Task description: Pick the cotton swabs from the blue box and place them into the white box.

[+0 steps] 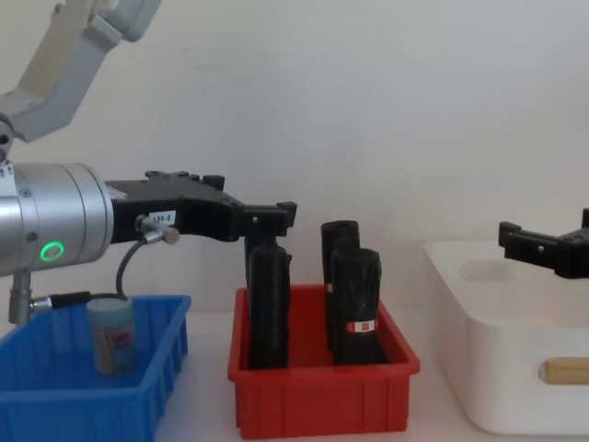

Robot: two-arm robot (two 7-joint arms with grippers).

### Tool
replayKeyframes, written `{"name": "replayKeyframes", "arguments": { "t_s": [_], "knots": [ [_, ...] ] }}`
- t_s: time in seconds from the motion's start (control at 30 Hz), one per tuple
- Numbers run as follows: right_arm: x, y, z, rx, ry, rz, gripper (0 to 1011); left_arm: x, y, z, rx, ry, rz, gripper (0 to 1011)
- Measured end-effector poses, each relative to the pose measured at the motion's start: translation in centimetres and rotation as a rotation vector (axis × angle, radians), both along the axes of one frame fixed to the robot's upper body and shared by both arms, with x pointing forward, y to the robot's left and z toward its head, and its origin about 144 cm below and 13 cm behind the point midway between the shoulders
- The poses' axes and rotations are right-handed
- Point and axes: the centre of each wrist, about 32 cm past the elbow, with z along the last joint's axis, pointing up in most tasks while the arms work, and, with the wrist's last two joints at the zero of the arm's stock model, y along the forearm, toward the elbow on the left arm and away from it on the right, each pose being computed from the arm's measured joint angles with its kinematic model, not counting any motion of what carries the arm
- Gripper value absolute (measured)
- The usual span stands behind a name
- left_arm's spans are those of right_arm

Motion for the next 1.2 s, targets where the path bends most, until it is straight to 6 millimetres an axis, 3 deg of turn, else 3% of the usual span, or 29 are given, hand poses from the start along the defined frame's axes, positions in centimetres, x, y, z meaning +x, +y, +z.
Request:
{"name": "replayKeyframes", "arguments": {
  "t_s": [0.47, 0.73, 1.2],
  "knots": [
    [-2.8, -0.3, -0.1, 0.030, 0.014, 0.053, 1001, -1.6, -2.3, -3.0, -0.024, -0.084, 0.106, 1004],
    [-2.9, -0.4, -0.1, 0.032, 0.014, 0.055, 1001, -2.6, -3.4, -4.5, -0.044, -0.125, 0.158, 1004],
    [-2.9, -0.4, -0.1, 0.032, 0.014, 0.054, 1002, -2.9, -3.7, -4.8, -0.050, -0.137, 0.171, 1004]
  ]
}}
